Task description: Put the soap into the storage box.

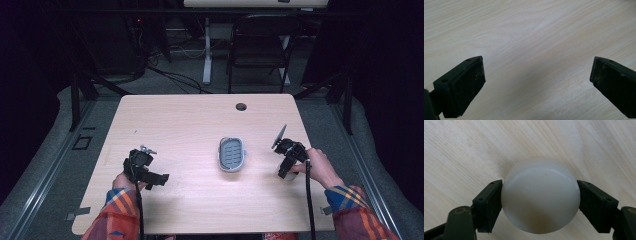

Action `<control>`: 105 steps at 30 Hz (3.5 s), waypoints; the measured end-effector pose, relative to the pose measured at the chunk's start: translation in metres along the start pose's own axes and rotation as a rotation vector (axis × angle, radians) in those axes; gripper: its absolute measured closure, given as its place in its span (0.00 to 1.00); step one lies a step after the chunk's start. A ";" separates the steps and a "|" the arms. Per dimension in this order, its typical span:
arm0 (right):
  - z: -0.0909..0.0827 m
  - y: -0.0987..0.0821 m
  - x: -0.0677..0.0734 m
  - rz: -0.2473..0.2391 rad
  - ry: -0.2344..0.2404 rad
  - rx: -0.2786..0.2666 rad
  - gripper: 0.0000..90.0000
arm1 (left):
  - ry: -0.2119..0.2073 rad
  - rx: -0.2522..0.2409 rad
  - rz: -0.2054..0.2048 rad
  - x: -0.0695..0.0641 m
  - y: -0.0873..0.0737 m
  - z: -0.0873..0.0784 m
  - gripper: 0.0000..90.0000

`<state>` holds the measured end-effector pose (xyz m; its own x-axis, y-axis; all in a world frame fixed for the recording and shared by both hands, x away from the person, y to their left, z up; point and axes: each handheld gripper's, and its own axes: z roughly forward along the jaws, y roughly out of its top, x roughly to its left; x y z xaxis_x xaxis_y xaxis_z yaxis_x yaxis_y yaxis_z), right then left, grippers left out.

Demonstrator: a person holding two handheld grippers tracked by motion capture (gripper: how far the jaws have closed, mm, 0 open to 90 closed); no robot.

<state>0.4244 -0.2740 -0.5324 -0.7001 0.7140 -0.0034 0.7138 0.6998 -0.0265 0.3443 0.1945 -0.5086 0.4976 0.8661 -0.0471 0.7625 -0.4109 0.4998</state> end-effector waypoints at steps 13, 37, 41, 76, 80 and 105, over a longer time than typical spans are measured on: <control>0.003 0.001 -0.003 0.001 0.019 0.020 0.26 | -0.001 -0.001 0.000 0.000 0.000 0.000 0.00; -0.006 -0.003 0.000 0.027 0.016 -0.029 0.27 | -0.006 -0.001 -0.001 0.000 0.000 0.000 0.00; -0.013 -0.003 -0.001 0.007 0.004 -0.019 0.27 | -0.008 -0.002 -0.002 0.000 0.000 0.000 0.00; -0.046 0.033 0.014 -0.078 -0.026 -0.034 0.27 | -0.015 0.001 0.004 0.000 0.001 0.001 0.00; -0.050 0.039 0.017 -0.077 -0.026 -0.044 0.27 | -0.016 0.004 0.006 0.000 0.001 0.000 0.00; -0.081 0.074 0.031 -0.133 -0.046 -0.063 0.27 | -0.019 0.002 0.007 -0.001 0.001 0.001 0.00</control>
<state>0.4570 -0.1984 -0.4531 -0.7877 0.6140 -0.0501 0.6131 0.7893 0.0326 0.3446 0.1933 -0.5088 0.5107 0.8576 -0.0603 0.7599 -0.4175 0.4983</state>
